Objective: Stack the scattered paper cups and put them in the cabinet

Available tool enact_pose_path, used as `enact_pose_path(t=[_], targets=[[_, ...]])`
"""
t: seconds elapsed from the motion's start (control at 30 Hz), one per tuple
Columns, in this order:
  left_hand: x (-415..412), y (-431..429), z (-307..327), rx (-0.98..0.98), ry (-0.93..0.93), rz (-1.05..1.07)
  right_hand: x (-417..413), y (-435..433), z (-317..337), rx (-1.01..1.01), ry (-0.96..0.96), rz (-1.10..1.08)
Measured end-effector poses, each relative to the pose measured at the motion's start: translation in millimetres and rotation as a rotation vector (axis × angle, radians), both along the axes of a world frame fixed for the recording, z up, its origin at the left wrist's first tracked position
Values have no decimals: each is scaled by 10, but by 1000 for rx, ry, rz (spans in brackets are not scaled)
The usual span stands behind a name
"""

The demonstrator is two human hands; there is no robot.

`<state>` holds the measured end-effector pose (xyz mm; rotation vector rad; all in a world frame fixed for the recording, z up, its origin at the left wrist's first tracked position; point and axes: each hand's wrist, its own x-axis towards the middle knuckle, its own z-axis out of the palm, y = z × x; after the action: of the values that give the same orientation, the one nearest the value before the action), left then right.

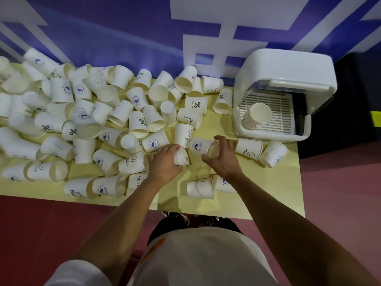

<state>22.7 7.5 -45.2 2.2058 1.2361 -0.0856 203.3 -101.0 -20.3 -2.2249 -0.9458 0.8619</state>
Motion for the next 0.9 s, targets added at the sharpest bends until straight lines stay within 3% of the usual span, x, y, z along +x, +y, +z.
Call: enact_pose_path(t=[0.47, 0.7, 0.9], targets=[[648, 75, 377, 25, -233, -103, 510, -17, 428, 254, -65, -198], [945, 91, 483, -7, -299, -121, 912, -1, 738, 422, -200, -366], [1163, 83, 539, -25, -315, -127, 1181, -121, 770, 418, -279, -490]])
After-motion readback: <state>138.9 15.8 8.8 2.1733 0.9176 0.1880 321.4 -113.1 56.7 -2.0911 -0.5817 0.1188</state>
